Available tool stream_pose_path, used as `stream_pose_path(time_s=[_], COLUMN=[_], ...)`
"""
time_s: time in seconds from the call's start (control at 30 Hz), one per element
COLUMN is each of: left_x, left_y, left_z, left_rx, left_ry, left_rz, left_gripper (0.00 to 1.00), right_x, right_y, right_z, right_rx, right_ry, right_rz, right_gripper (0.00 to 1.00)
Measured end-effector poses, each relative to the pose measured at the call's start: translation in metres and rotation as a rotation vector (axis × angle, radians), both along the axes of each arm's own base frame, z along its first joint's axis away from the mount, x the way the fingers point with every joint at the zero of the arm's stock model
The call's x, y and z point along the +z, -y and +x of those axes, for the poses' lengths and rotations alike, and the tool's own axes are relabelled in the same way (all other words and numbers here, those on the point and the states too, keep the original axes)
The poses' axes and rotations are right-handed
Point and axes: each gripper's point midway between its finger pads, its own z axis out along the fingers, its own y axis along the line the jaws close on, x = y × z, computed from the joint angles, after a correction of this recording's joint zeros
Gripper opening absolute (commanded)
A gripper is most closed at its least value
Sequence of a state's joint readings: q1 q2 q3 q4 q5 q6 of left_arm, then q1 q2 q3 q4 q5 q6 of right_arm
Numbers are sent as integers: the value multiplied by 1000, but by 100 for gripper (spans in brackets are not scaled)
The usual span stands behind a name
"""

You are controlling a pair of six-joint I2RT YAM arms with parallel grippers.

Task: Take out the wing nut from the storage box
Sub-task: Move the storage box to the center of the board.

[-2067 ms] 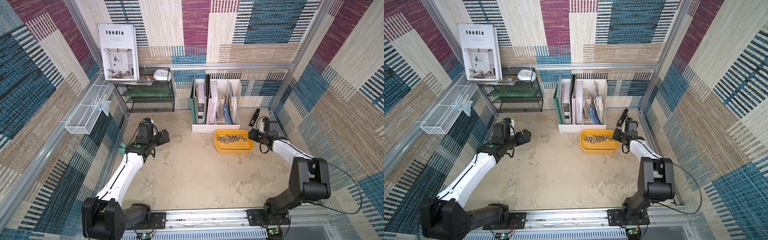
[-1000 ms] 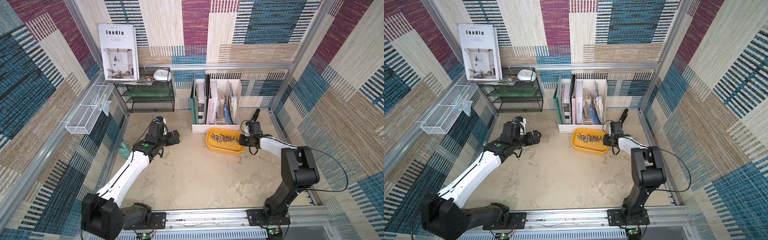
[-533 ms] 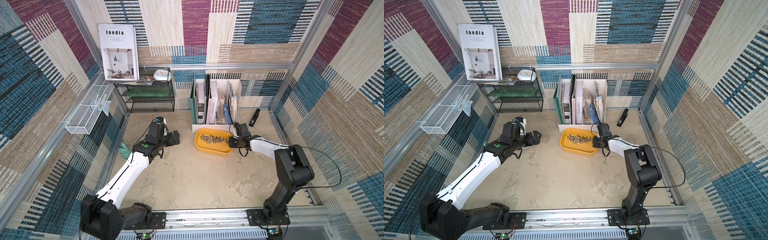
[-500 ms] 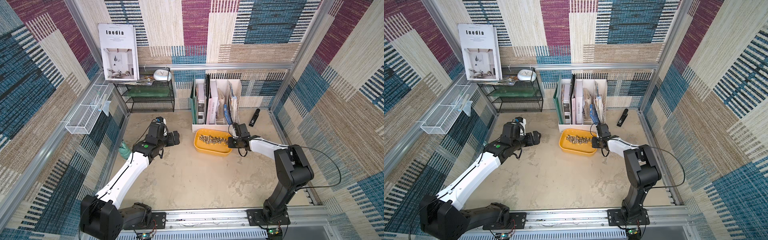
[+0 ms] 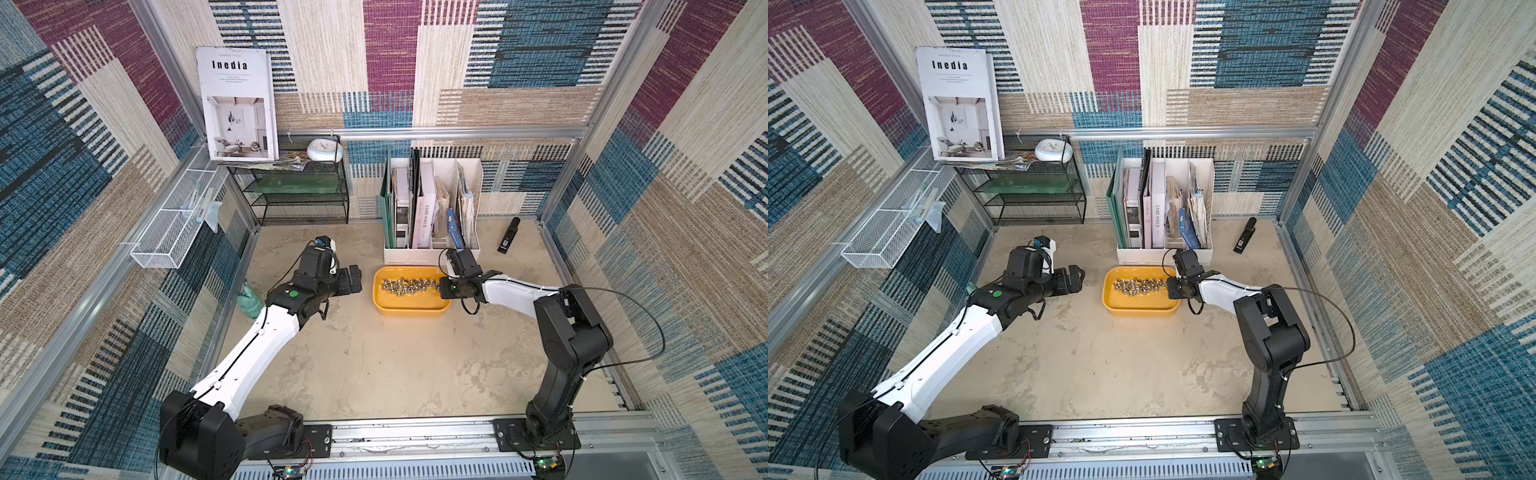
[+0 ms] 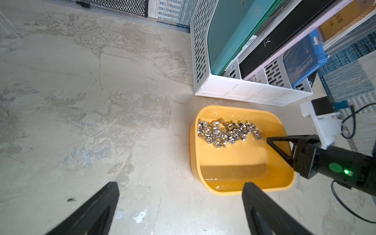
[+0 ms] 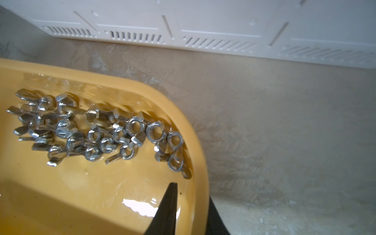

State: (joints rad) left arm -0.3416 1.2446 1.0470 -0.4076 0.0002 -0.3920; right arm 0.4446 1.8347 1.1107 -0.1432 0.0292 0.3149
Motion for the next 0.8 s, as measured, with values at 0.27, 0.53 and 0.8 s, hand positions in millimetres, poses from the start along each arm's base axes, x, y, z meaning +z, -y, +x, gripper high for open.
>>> stream_pose_path(time_s=[0.27, 0.53, 0.8], left_x=[-8, -14, -32], left_y=[10, 34, 56], left_z=[-2, -1, 5], left_rx=[-8, -46, -87], left_ry=[-30, -54, -135], left_rz=[-12, 8, 42], left_gripper=[99, 90, 63], right_x=[1, 35, 92], right_y=[-11, -8, -1], right_z=[4, 7, 5], right_rx=[27, 14, -6], right_ry=[2, 68, 188], right_rz=[-4, 1, 31], right_gripper=[34, 61, 87])
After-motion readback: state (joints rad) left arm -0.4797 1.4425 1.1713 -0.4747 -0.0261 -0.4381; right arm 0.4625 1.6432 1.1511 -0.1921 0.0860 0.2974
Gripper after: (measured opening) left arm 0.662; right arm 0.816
